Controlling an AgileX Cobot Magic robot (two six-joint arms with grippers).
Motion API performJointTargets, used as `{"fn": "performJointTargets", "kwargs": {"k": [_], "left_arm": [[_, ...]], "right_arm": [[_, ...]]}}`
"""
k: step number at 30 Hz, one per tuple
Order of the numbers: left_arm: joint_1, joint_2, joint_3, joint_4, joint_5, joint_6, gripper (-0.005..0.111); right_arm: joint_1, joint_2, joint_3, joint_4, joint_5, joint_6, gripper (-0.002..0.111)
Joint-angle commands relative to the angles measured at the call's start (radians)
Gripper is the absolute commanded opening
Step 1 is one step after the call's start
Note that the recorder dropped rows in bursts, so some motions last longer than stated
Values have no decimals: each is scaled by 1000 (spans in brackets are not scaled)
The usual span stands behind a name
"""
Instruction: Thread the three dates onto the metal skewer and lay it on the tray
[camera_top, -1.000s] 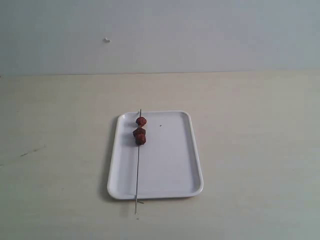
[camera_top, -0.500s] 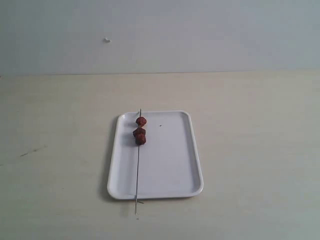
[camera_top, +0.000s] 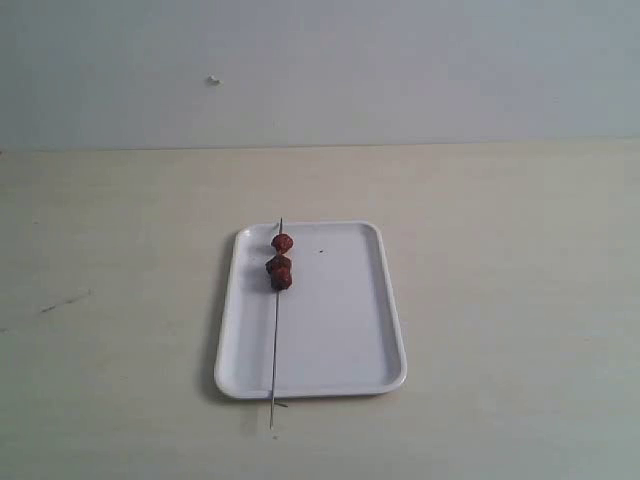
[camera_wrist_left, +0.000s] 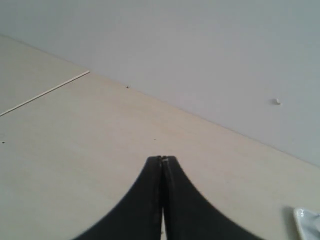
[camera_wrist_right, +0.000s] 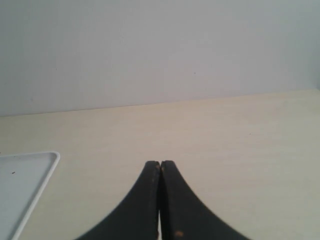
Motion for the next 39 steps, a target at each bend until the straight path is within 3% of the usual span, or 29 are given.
{"fn": "performJointTargets", "kwargs": {"k": [1, 10, 18, 27, 39], "left_arm": [[1, -7, 77, 27, -112, -35, 0], [1, -30, 77, 94, -85, -37, 0], [-4, -171, 77, 129, 69, -37, 0], [-155, -171, 77, 190, 114, -37, 0], [-165, -171, 77, 198, 218, -37, 0]], "right_arm": [[-6, -7, 4, -4, -4, -5, 0], [-6, -7, 4, -4, -4, -5, 0], [-6, -7, 4, -4, -4, -5, 0], [-6, -7, 4, -4, -4, -5, 0], [-6, -7, 4, -4, -4, -5, 0]]}}
